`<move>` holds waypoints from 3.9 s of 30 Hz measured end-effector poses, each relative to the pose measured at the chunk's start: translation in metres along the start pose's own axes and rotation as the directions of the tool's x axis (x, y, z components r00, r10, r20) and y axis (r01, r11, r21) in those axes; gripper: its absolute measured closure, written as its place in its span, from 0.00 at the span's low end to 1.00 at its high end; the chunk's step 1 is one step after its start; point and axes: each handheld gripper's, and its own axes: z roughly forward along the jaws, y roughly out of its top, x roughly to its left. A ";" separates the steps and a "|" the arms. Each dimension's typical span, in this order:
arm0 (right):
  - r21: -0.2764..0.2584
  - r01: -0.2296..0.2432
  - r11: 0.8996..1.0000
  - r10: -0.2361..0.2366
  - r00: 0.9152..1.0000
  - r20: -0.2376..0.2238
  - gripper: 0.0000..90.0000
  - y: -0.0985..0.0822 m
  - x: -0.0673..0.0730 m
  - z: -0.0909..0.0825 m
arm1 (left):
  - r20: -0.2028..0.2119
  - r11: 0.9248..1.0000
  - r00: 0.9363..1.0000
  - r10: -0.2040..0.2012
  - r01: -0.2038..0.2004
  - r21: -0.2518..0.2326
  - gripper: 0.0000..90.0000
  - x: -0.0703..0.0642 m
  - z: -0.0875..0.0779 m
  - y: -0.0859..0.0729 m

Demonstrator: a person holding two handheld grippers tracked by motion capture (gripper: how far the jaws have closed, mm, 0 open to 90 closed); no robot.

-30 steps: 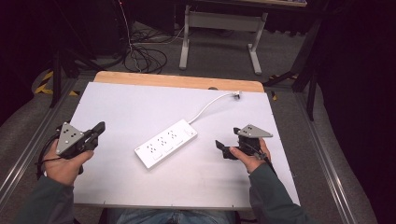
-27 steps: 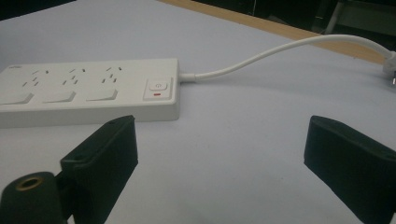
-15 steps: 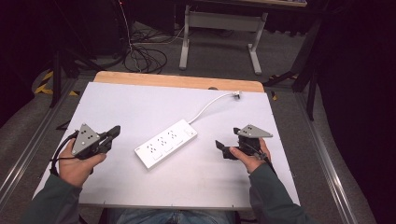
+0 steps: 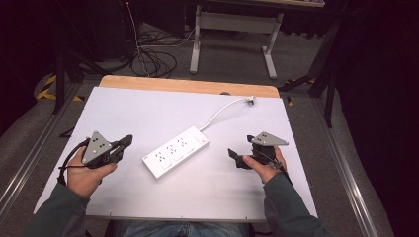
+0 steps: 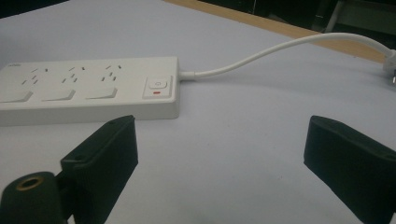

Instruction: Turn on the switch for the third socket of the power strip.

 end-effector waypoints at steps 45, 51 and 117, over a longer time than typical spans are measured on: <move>0.006 0.010 1.000 -0.010 1.000 -0.006 0.12 0.000 0.001 0.000 | 0.163 0.990 0.985 0.055 -0.075 0.119 1.00 -0.029 0.038 0.000; 0.003 0.009 1.000 -0.009 1.000 -0.004 0.12 0.000 0.001 0.000 | 0.180 0.988 0.982 0.062 -0.085 0.128 1.00 -0.032 0.042 0.001; 0.006 0.013 1.000 -0.013 1.000 -0.009 0.12 0.000 0.002 0.000 | 0.313 0.937 0.941 0.126 -0.217 0.273 1.00 -0.066 0.083 -0.011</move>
